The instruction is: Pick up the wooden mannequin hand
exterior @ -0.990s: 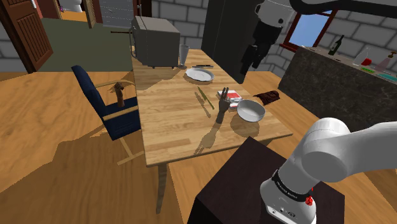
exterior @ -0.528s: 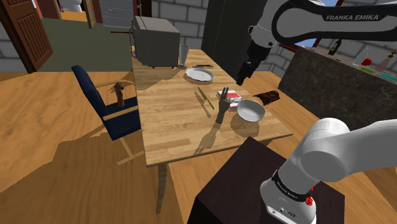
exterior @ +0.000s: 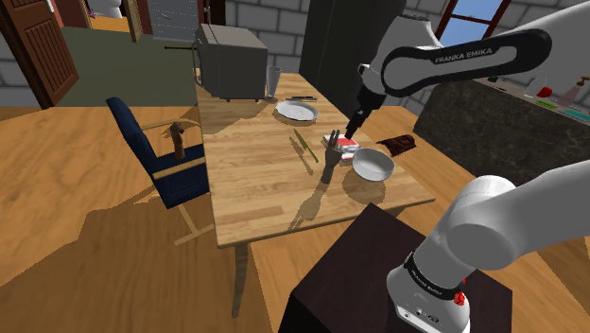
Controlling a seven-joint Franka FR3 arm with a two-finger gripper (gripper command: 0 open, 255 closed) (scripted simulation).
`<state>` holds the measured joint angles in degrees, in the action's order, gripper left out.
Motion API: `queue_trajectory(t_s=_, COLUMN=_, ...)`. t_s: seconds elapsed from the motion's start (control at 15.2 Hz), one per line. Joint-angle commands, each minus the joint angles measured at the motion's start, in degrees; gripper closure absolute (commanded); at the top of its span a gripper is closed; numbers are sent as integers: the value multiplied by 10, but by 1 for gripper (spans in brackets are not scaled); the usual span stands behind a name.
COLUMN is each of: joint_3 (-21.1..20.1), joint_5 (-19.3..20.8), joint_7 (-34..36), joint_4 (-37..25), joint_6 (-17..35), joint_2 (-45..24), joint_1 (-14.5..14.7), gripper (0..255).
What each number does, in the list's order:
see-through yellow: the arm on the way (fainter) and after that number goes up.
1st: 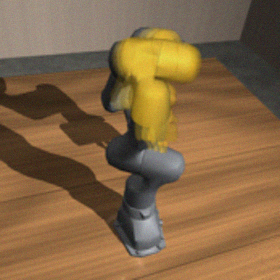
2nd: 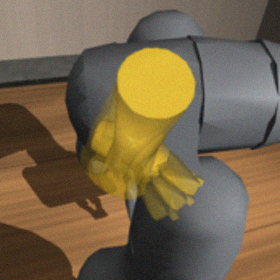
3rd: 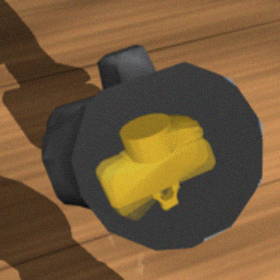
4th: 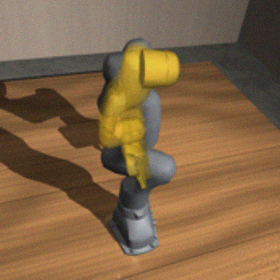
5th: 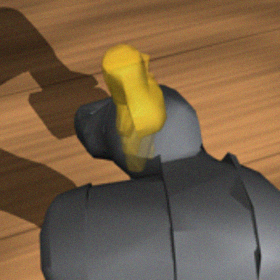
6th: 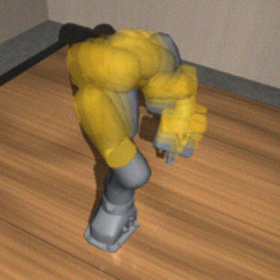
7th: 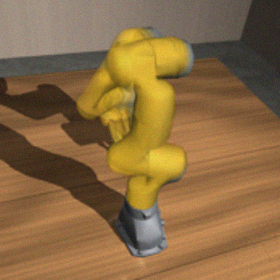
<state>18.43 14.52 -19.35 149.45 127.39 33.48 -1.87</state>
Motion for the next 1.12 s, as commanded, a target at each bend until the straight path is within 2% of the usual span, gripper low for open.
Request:
queue_trajectory(t_s=0.0, joint_3=25, joint_5=6, joint_7=-29, joint_4=1, joint_6=46, joint_2=-35, joint_1=1, gripper=0)
queue_trajectory(t_s=0.2, joint_3=64, joint_5=1, joint_7=-75, joint_4=-6, joint_6=112, joint_2=-98, joint_1=11, gripper=0)
queue_trajectory(t_s=0.4, joint_3=105, joint_5=-23, joint_7=-131, joint_4=-23, joint_6=176, joint_2=-169, joint_1=29, gripper=0)
queue_trajectory(t_s=0.59, joint_3=147, joint_5=-80, joint_7=-208, joint_4=-47, joint_6=234, joint_2=-246, joint_1=57, gripper=0)
queue_trajectory(t_s=0.73, joint_3=170, joint_5=-147, joint_7=-278, joint_4=-69, joint_6=266, joint_2=-302, joint_1=76, gripper=0)
queue_trajectory(t_s=1.06, joint_3=168, joint_5=-200, joint_7=-320, joint_4=-65, joint_6=300, joint_2=-340, joint_1=79, gripper=0)
